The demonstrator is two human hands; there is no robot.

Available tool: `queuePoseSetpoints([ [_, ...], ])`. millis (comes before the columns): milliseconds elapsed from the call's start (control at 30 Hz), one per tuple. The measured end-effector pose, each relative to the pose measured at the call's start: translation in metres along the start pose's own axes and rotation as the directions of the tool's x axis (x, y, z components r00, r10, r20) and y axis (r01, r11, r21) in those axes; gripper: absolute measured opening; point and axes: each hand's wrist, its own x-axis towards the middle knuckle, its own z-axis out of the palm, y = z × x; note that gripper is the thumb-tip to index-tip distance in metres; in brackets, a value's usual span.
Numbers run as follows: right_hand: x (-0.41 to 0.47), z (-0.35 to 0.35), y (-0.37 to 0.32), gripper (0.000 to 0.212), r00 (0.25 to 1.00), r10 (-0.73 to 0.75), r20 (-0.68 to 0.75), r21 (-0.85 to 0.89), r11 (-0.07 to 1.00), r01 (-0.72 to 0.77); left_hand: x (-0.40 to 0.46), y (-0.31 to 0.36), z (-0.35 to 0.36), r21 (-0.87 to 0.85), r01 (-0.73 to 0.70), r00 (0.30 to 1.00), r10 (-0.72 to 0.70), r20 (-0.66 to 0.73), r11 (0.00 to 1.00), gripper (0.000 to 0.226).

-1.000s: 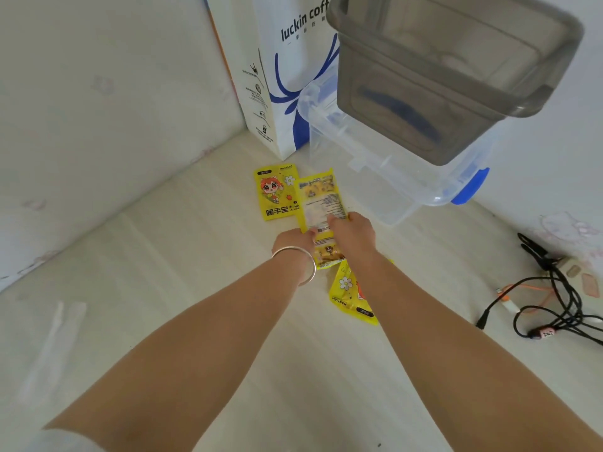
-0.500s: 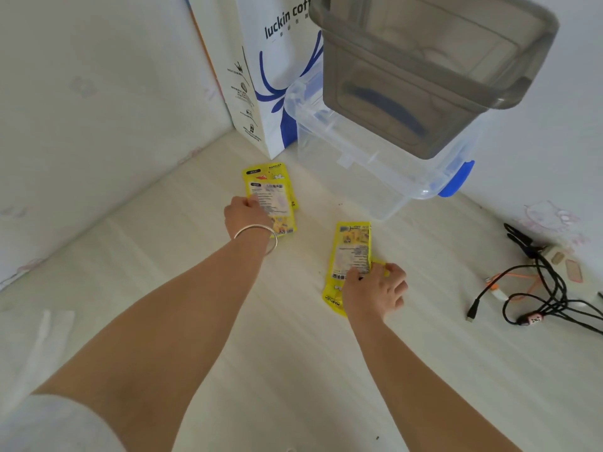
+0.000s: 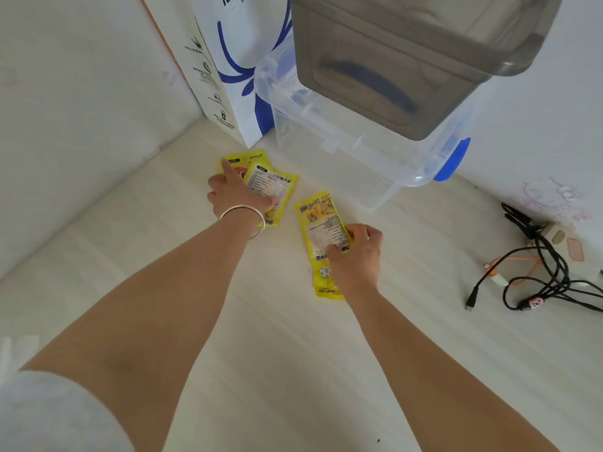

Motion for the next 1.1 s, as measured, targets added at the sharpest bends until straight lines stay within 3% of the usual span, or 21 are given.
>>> queuePoseSetpoints([
  [133, 0.009, -0.003, -0.005, 0.032, 0.994, 0.057, 0.092, 0.094, 0.993, -0.065, 0.007, 0.003, -0.003, -0.093, 0.073, 0.996, -0.068, 0.057, 0.993, 0.114],
  [233, 0.010, -0.006, -0.009, 0.028, 0.969, 0.176, 0.174, 0.268, 0.938, -0.219, -0.001, 0.000, -0.005, -0.153, 0.101, 0.994, -0.095, 0.044, 0.983, 0.076],
  [367, 0.000, -0.011, -0.009, 0.032, 0.916, 0.235, 0.326, 0.458, 0.808, -0.371, -0.029, -0.010, -0.012, -0.031, 0.016, 0.991, -0.012, 0.137, 0.999, 0.038],
  [533, -0.026, -0.024, -0.002, 0.041, 0.876, 0.175, 0.450, 0.640, 0.620, -0.453, -0.084, -0.027, -0.020, -0.306, 0.064, 0.944, 0.042, 0.328, 0.950, 0.024],
  [733, -0.046, -0.059, 0.013, 0.046, 0.917, 0.139, 0.373, 0.747, 0.542, -0.386, -0.149, -0.018, -0.022, -0.531, 0.078, 0.869, 0.203, 0.451, 0.844, 0.015],
  [900, -0.064, -0.099, 0.032, 0.045, 0.948, 0.214, 0.235, 0.815, 0.489, -0.312, -0.194, -0.006, -0.011, -0.590, 0.175, 0.771, 0.263, 0.580, 0.788, 0.016],
  [1100, -0.115, -0.141, 0.074, 0.046, 0.956, 0.291, 0.040, 0.842, 0.506, -0.189, -0.256, 0.014, 0.015, -0.621, 0.115, 0.713, 0.370, 0.595, 0.775, 0.015],
])
